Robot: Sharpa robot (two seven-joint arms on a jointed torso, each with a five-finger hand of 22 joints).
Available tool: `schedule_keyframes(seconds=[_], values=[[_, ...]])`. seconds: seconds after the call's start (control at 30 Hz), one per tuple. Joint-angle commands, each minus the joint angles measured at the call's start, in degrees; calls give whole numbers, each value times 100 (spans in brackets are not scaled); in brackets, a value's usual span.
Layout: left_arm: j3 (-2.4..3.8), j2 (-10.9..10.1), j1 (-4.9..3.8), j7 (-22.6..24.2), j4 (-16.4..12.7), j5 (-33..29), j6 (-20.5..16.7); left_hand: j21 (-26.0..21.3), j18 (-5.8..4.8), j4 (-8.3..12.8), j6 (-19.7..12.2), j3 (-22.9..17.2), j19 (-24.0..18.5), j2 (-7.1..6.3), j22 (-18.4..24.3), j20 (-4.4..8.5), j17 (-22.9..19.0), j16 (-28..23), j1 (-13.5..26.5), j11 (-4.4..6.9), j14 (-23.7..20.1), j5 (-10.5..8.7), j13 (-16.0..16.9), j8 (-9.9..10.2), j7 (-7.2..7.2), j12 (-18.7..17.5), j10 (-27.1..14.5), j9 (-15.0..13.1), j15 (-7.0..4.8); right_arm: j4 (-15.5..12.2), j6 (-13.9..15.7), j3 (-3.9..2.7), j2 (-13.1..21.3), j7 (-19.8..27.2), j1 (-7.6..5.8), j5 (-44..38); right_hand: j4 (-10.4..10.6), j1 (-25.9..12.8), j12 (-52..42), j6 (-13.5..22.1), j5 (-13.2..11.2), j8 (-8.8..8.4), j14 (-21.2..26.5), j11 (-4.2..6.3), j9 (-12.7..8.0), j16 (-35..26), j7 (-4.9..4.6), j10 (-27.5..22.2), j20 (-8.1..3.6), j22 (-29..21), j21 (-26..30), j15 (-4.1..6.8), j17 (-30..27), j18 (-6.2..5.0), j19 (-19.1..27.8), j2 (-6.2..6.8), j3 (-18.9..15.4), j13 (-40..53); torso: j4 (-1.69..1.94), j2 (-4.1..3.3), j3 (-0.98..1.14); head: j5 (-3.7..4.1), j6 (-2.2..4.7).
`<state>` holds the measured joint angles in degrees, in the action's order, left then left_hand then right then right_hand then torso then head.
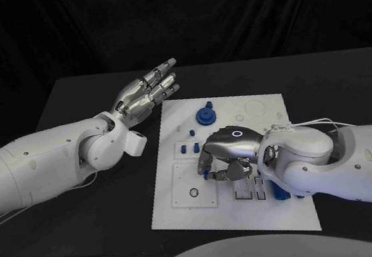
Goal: Assemble the parts on the task board
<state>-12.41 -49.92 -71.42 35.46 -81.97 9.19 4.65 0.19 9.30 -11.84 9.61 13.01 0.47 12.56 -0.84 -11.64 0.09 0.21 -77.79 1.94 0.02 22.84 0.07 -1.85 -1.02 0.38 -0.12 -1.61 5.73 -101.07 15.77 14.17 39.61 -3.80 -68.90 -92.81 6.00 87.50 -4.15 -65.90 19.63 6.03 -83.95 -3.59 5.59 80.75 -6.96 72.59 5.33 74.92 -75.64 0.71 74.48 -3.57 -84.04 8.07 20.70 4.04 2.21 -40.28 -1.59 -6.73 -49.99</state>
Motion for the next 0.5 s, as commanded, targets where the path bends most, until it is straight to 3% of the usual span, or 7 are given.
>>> schedule_keyframes(seconds=[0.03, 0.5], values=[[5, 16, 10, 43, -4, -29, 82, 13, 71, 42, -12, 3, -3, 60, -10, -18, -9, -21, 3, -54, -2, 22, -7, -32, 31, -38, 12, 5, 21, 14, -65, -1, -9, -48, 25, -34, -31, 26, -34, 4, -22, -30, -240, 25, -3, -47, 2, 7, -30, 1094, 35, 33, -29, 43, -16, -28, 10, 5, 2, -1, -1, -10, -1], [5, 12, 11, 10, 33, -29, 105, 18, 72, 58, -25, 2, 5, 89, -21, -58, -9, -21, 2, -100, -2, 67, -7, -32, 28, -38, 12, 7, 64, 50, -24, -1, -45, -114, 74, -327, -66, 43, -40, -64, -64, -4, -237, 34, 18, -44, 12, 42, -34, 1098, 24, 39, -17, 45, -18, -30, 4, 13, -4, -1, -1, -41, -1]])
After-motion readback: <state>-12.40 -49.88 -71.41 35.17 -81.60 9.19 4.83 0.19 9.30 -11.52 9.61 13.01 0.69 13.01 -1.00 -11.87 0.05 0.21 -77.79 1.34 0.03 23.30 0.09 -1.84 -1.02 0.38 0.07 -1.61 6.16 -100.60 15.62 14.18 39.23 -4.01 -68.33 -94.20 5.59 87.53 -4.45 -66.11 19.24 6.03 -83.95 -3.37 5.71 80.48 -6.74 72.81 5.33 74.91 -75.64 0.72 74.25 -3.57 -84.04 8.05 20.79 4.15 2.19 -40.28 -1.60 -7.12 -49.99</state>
